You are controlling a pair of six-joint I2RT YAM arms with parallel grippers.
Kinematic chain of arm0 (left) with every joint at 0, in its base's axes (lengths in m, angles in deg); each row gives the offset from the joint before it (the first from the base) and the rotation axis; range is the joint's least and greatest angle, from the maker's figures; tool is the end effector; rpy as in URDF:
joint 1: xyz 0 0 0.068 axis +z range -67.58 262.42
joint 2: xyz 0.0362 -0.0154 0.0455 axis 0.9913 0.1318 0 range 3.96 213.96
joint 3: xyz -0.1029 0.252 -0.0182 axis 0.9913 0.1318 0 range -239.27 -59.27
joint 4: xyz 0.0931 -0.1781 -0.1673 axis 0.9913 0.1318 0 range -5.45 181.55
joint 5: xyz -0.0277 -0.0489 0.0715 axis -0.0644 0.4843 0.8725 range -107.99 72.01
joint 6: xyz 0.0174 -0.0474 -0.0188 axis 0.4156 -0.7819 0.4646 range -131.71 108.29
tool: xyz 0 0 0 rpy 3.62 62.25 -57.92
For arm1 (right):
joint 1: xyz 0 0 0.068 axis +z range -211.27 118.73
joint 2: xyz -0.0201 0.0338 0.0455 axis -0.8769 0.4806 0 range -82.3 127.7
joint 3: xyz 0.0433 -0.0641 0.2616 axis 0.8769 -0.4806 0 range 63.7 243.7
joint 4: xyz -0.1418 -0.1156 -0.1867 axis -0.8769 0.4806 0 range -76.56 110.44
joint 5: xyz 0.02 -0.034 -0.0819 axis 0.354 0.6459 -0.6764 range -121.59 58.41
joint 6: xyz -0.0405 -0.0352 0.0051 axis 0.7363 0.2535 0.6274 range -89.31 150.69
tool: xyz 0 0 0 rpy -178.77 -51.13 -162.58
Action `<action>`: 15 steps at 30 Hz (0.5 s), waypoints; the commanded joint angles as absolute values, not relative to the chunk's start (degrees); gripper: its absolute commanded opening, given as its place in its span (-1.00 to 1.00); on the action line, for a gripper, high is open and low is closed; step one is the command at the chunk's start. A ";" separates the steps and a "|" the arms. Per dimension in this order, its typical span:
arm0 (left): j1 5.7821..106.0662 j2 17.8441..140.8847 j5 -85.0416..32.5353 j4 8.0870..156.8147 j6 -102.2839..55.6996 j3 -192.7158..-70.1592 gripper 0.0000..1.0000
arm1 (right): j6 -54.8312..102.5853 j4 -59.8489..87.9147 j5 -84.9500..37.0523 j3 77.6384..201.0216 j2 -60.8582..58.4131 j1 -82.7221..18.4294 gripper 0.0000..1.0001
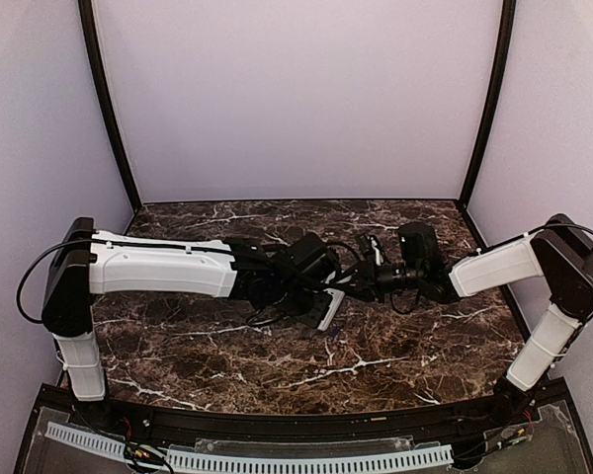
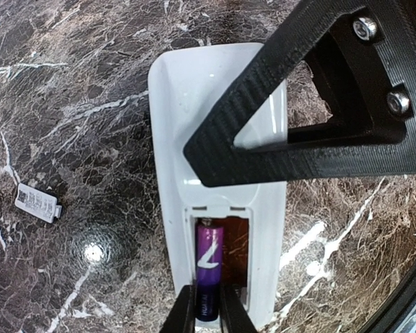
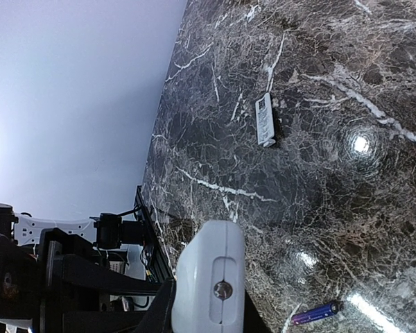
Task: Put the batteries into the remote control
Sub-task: Place the battery in the battery compartment.
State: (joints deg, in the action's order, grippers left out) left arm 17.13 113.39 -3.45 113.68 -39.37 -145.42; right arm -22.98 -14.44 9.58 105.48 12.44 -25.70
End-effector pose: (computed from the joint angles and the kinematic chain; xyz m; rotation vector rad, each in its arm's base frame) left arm 0.1848 -0.3804 0.2348 0.6992 2.3860 -0.3948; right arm 0.2535 0.2101 0.1745 -0.1785 2.3274 1.6212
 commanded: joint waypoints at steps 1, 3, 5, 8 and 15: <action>18.26 114.13 -1.51 117.82 -39.51 -146.13 -0.74 | -23.80 -17.52 12.22 106.77 12.71 -25.06 -1.00; 18.26 114.01 -1.41 117.90 -39.44 -146.02 -0.72 | -23.81 -17.56 12.28 106.64 12.71 -25.12 -1.00; 18.22 113.92 -1.19 118.01 -39.48 -145.97 -0.71 | -23.94 -17.70 12.30 106.51 12.71 -25.09 -1.00; 18.26 113.70 -1.21 117.96 -39.49 -145.80 -0.68 | -24.06 -17.75 12.35 106.43 12.74 -25.16 -1.00; 18.24 112.86 -2.03 117.08 -39.00 -145.35 -0.62 | -24.06 -17.59 12.20 106.13 12.86 -25.55 -1.00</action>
State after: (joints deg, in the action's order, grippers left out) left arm 17.43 113.47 -3.36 114.01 -39.35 -145.50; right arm -23.42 -14.53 9.91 105.48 12.44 -25.68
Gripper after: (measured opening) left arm 0.182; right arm 0.188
